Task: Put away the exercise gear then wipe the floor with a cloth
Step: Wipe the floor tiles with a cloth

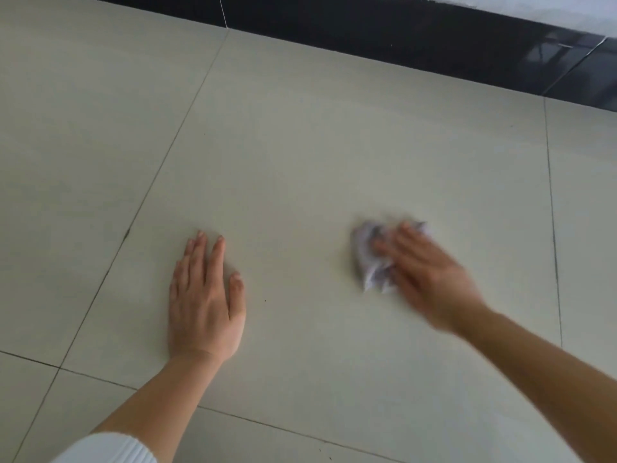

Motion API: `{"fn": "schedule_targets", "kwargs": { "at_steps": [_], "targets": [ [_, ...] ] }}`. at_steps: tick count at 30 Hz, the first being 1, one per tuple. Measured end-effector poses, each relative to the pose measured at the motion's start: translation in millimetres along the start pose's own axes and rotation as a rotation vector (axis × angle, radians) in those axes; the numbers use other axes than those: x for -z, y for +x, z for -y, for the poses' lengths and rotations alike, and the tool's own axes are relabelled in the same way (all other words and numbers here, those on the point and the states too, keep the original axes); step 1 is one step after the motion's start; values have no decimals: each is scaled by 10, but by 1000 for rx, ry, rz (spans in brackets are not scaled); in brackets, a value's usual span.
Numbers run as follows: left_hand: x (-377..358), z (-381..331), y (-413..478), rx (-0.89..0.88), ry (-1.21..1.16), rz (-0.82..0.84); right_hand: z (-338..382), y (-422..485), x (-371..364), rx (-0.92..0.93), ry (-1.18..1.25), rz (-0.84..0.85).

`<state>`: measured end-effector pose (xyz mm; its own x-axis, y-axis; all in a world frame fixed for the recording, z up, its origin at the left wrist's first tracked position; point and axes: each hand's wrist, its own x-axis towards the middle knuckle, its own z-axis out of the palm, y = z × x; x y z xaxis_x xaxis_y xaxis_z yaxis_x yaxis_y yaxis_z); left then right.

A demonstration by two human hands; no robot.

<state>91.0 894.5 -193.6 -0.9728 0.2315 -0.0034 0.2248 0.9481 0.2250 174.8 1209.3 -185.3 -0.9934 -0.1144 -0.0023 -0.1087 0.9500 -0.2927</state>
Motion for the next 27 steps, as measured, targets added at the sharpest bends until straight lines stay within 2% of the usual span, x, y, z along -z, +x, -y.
{"fn": "schedule_targets", "kwargs": {
  "at_steps": [4, 6, 7, 9, 12, 15, 18, 19, 20, 21, 22, 25, 27],
  "targets": [
    [0, -7, 6, 16, 4, 0, -503, 330, 237, -742, 34, -162],
    [-1, -12, 4, 17, 4, -6, -460, 733, 244, -959, 64, -182],
    [-1, -14, 1, 16, 6, -11, -375, 957, 215, -999, 75, -172],
    [-2, -17, 2, 16, 12, -16, -117, 1363, 97, -917, 84, -120],
    [-7, -12, 10, 19, 20, -18, 523, 1759, -133, -531, 46, -9],
    [1, -14, 9, 24, 15, -14, 1127, 1788, -290, -162, 31, 97],
    [7, -13, 7, 24, 8, -10, 1011, 1681, -237, 177, 48, 160],
    [9, -13, 8, 22, 8, -12, 827, 1653, -217, 260, 24, 166],
    [9, -12, 9, 20, 8, -14, 601, 1631, -211, 261, -23, 146],
    [7, -12, 8, 19, 10, -14, 335, 1608, -207, 161, -64, 95],
    [5, -14, 5, 20, 10, -14, 74, 1565, -162, -12, -85, 45],
    [-1, -14, 9, 17, 11, -19, -584, 1278, 83, -659, -80, -94],
    [-2, -18, 16, 21, 8, -27, -800, 1126, 271, -1010, -2, -133]
  ]
}}
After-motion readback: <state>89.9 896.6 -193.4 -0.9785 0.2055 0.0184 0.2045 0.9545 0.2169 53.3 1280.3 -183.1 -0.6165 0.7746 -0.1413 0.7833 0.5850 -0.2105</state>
